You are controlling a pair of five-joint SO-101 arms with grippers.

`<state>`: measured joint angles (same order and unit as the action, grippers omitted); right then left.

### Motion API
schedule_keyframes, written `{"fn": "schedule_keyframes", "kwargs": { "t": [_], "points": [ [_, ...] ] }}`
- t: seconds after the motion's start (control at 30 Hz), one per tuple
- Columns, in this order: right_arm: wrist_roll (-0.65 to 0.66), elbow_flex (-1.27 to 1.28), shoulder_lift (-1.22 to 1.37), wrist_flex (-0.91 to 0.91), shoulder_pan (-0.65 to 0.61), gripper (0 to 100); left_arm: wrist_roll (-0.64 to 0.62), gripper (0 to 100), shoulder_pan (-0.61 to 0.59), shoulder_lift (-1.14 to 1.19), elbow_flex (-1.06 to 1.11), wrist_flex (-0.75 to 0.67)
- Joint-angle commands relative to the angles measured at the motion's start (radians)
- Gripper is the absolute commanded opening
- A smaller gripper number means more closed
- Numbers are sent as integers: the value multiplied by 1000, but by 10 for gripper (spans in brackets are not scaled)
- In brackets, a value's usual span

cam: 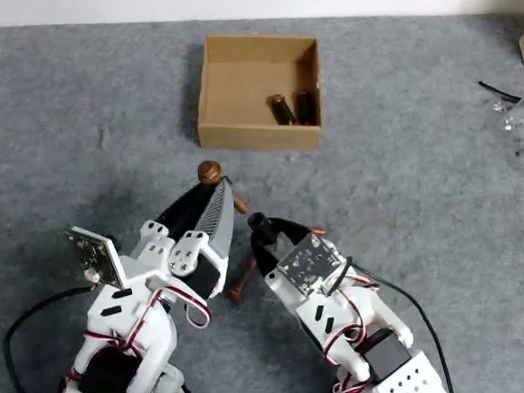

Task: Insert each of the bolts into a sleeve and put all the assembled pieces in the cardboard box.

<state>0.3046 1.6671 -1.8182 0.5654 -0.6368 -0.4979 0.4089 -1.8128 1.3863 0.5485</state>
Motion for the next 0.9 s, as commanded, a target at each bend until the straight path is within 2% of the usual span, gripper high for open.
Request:
{"fn": "schedule_keyframes", "kwargs": {
  "t": [0.0,0.27,0.5,0.67,0.87],
  "points": [
    [6,-19,-19,-53,-10,5,-5,6,18,-8,10,-29],
    [6,-16,-19,-53,-12,5,-6,6,19,-8,143,-196],
    [6,-16,-19,-53,-10,5,-8,6,22,-8,163,-198],
    [12,33,-19,-84,-13,5,-8,6,91,-8,157,-198],
    [12,61,-19,-124,-8,5,-8,6,107,-10,165,-196]
  ]
}}
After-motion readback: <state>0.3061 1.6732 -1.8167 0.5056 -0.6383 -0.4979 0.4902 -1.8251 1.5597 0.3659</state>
